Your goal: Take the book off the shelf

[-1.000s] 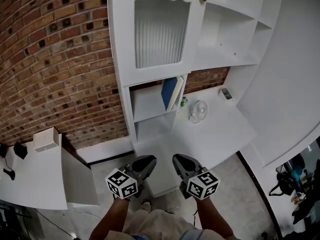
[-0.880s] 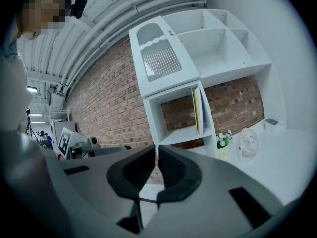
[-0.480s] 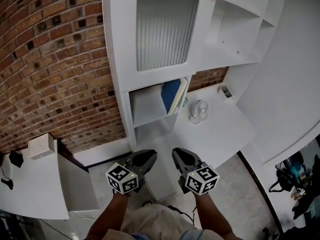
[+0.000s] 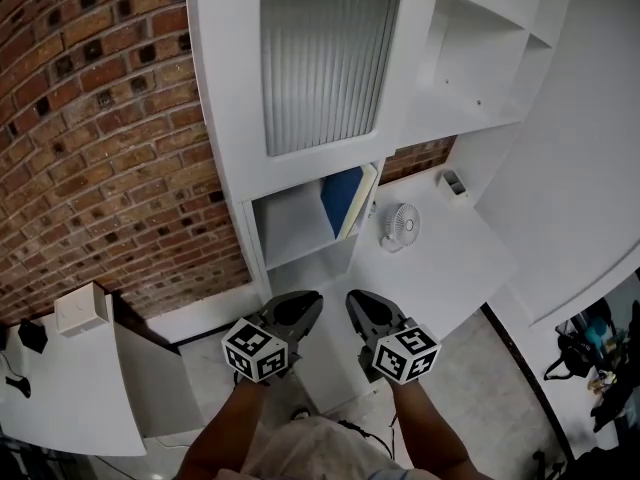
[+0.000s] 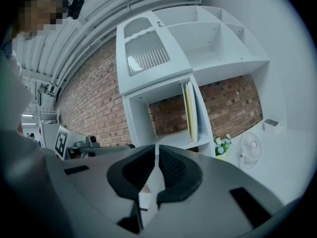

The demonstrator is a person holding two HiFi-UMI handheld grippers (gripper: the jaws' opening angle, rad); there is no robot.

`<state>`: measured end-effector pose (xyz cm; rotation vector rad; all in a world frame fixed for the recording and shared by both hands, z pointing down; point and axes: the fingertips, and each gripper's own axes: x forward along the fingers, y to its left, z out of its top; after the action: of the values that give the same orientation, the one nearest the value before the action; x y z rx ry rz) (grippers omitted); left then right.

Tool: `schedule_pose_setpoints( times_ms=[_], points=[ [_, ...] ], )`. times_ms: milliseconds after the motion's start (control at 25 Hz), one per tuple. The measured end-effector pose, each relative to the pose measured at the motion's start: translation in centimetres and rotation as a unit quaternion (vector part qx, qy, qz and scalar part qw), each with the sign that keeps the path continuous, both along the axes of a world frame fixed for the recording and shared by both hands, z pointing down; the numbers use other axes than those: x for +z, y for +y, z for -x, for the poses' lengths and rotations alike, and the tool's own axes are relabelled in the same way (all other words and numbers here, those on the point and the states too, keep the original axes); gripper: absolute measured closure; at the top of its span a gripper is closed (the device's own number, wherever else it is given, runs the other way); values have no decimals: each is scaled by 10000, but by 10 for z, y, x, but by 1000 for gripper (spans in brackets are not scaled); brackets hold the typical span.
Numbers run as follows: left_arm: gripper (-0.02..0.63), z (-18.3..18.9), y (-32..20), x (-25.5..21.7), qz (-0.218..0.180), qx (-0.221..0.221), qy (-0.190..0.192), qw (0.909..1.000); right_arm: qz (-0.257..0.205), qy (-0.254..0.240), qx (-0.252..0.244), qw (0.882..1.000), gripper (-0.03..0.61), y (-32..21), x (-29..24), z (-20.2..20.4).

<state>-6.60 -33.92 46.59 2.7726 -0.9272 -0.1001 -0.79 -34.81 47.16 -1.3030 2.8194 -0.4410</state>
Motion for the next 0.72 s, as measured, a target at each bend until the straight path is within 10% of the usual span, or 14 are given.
schedule_pose_setpoints(
  times_ms=[720],
  points=[
    [589, -9, -61, 14, 126, -21, 15, 9999, -123, 27, 278, 9995, 499, -68, -1, -7]
  ],
)
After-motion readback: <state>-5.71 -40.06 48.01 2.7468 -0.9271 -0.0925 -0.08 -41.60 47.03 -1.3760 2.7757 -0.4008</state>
